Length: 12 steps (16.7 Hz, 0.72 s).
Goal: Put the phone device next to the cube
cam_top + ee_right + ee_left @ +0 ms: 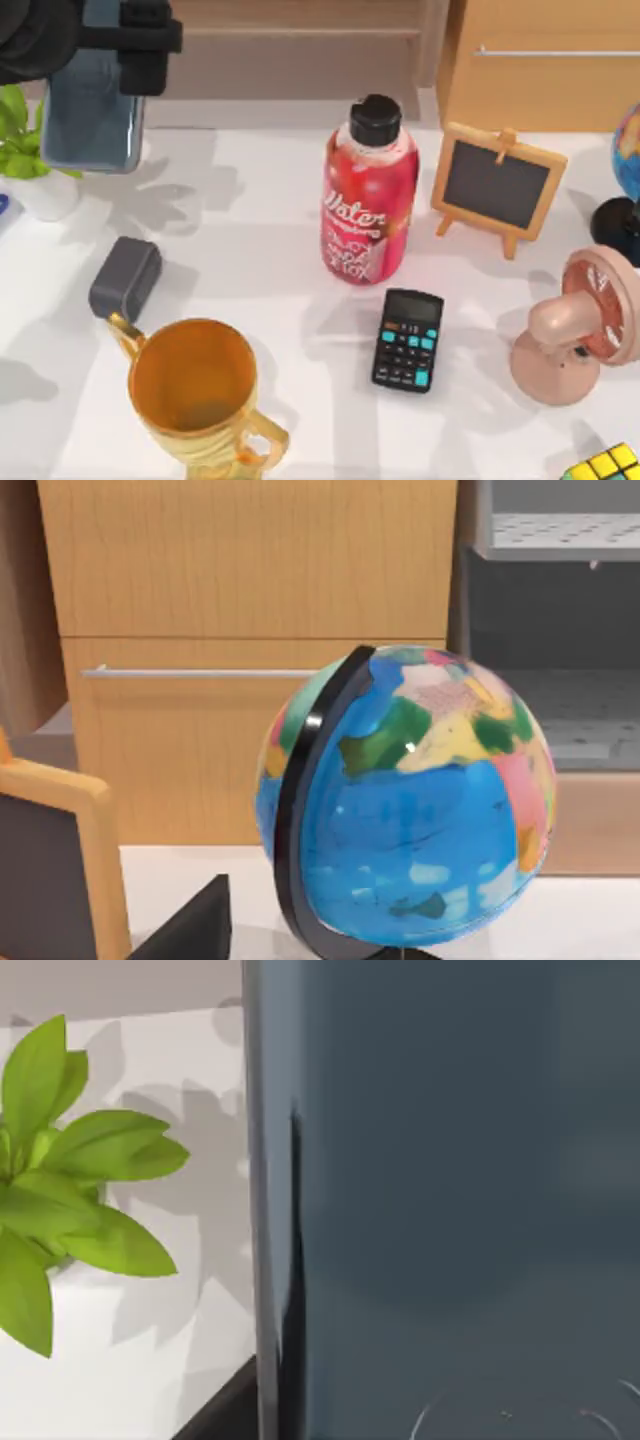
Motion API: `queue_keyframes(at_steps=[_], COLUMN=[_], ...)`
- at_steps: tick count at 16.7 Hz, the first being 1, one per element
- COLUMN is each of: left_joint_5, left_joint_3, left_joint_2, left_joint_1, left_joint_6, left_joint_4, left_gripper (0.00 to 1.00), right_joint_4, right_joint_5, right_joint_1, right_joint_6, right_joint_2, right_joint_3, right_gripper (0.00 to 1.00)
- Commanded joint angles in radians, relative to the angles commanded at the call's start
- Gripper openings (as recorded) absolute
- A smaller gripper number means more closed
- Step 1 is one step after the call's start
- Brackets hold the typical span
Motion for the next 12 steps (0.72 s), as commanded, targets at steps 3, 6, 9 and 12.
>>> queue_keyframes(at_steps=[3,6,9,12], left_joint_5=[0.063,0.106,0.118,0.101], left_joint_3=[0.021,0.037,0.040,0.034], left_joint_2=[0.075,0.156,0.249,0.346], left_joint_1=[-0.217,-0.416,-0.586,-0.723], left_joint_6=[-0.251,-0.481,-0.677,-0.836], left_joint_4=[-0.038,-0.070,-0.098,-0.119], left_gripper=[0.00,0.00,0.00,0.00], right_joint_4=[0.000,0.000,0.000,0.000], right_joint_5=[0.000,0.000,0.000,0.000], right_joint_1=[0.000,0.000,0.000,0.000], right_joint_6=[0.000,0.000,0.000,0.000], right_joint_2=[0.000,0.000,0.000,0.000], right_joint_3=[0.000,0.000,0.000,0.000], right_gripper=[1.00,1.00,1.00,1.00])
